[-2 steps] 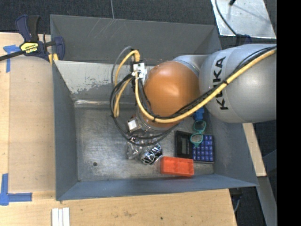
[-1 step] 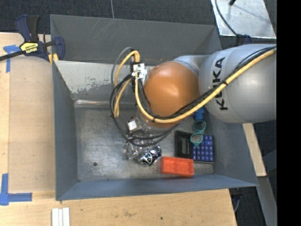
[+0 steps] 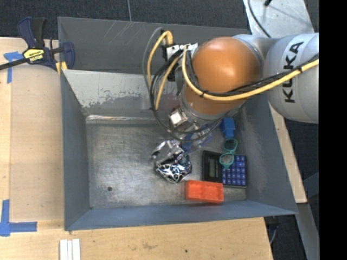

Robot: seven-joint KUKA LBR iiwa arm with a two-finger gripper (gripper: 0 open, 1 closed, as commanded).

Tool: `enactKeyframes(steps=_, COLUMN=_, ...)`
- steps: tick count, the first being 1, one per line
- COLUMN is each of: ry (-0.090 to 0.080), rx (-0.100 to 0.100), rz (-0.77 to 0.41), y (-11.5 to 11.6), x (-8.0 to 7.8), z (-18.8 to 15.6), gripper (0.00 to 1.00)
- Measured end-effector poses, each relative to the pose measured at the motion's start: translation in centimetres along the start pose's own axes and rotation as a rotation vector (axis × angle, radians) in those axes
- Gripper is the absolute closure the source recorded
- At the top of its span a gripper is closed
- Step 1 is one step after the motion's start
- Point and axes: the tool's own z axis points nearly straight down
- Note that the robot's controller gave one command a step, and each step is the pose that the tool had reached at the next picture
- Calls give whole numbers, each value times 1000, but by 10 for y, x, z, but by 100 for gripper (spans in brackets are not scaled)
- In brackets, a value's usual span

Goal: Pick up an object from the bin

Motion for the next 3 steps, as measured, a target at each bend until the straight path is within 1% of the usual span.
enactKeyframes(steps=1, ry=0, rx=-4, rz=-13, y=-2, x=7, z=-5, gripper=100)
enactKeyframes(steps=2, ry=1, rx=-5, rz=-13, y=-2, x=7, z=-5, gripper=100)
enactKeyframes(steps=3, ry=3, rx=6, rz=48, y=-1, x=1, z=14, gripper=100)
